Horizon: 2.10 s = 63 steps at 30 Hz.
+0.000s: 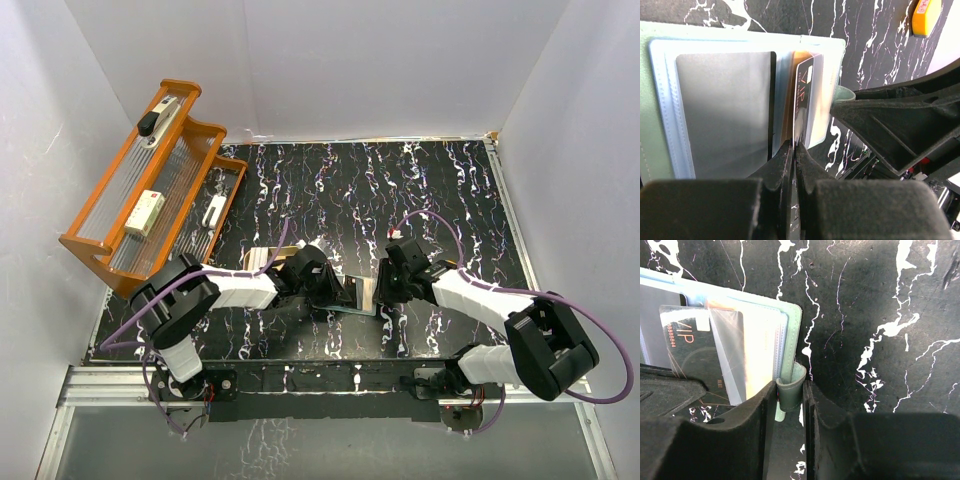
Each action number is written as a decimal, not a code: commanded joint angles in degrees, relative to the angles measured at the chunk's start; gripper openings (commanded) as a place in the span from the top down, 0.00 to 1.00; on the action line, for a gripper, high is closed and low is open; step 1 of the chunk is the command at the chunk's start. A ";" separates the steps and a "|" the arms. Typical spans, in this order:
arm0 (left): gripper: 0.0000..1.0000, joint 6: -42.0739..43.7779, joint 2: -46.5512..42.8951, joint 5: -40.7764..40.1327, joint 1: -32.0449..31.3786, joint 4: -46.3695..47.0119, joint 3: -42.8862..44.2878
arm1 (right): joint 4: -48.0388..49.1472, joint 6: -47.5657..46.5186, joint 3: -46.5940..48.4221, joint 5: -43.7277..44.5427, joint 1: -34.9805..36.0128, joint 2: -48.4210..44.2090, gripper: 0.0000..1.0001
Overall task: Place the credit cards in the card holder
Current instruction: Insert the credit card into the card holder.
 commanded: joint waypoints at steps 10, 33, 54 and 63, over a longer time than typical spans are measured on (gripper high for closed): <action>1.00 -0.50 2.97 -1.57 -0.20 1.22 1.45 | 5.49 0.19 -1.15 -2.71 0.54 0.24 0.78; 0.48 11.76 -2.63 -9.31 -0.20 -14.78 9.14 | 6.16 -1.12 -0.04 -2.71 0.50 1.10 0.79; 0.49 16.83 1.97 -4.43 -1.08 -10.57 12.25 | 7.60 -2.29 0.15 -2.02 0.55 2.84 0.82; 0.53 18.28 2.38 -3.27 -2.89 -2.95 9.63 | 7.06 -4.68 1.77 -2.33 0.55 4.66 0.83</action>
